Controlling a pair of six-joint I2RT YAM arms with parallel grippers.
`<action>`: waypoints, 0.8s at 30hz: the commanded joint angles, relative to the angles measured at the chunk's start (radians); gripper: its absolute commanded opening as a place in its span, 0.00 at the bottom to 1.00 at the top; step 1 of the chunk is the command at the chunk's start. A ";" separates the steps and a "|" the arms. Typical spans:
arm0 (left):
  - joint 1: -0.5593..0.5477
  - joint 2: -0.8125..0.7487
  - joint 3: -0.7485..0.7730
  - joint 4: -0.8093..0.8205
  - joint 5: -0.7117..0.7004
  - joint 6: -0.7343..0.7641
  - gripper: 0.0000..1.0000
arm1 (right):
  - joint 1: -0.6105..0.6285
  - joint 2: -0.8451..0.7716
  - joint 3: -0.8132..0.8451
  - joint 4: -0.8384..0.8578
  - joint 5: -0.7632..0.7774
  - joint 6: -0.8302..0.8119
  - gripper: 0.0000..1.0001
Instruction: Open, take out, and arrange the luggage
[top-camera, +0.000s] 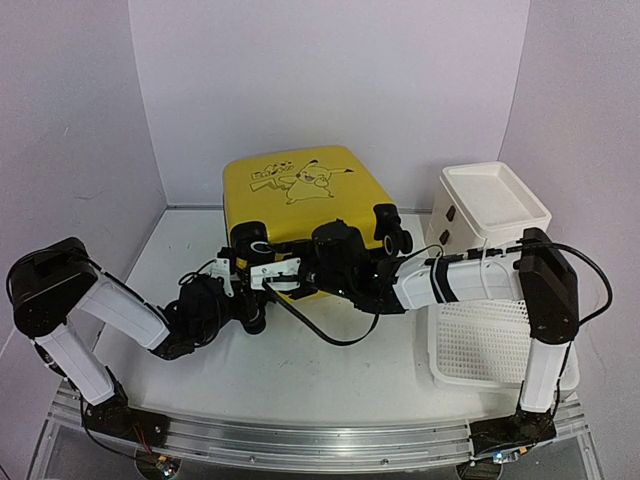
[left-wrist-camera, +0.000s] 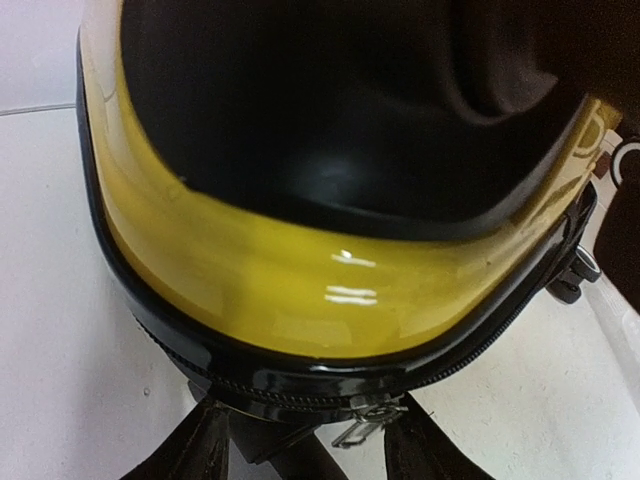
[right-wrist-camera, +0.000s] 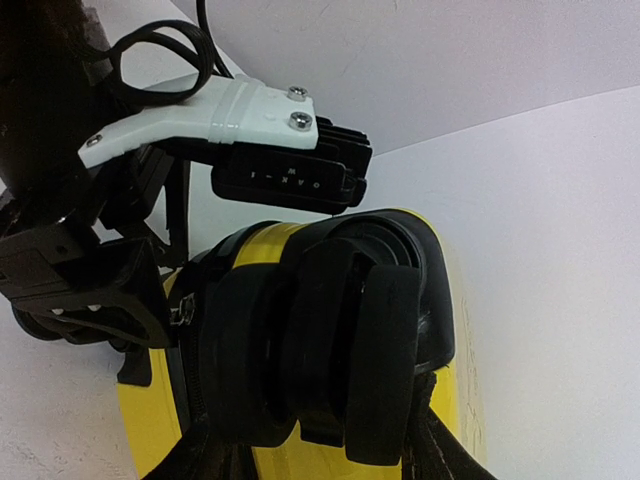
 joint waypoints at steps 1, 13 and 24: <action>-0.008 0.025 0.068 0.100 -0.060 -0.002 0.53 | -0.003 -0.047 0.059 -0.025 -0.076 0.146 0.26; -0.014 -0.006 0.046 0.101 -0.123 -0.042 0.28 | -0.005 -0.047 0.057 -0.028 -0.069 0.151 0.24; 0.008 -0.118 -0.018 0.097 -0.060 -0.030 0.03 | -0.007 -0.054 0.052 -0.028 -0.072 0.159 0.23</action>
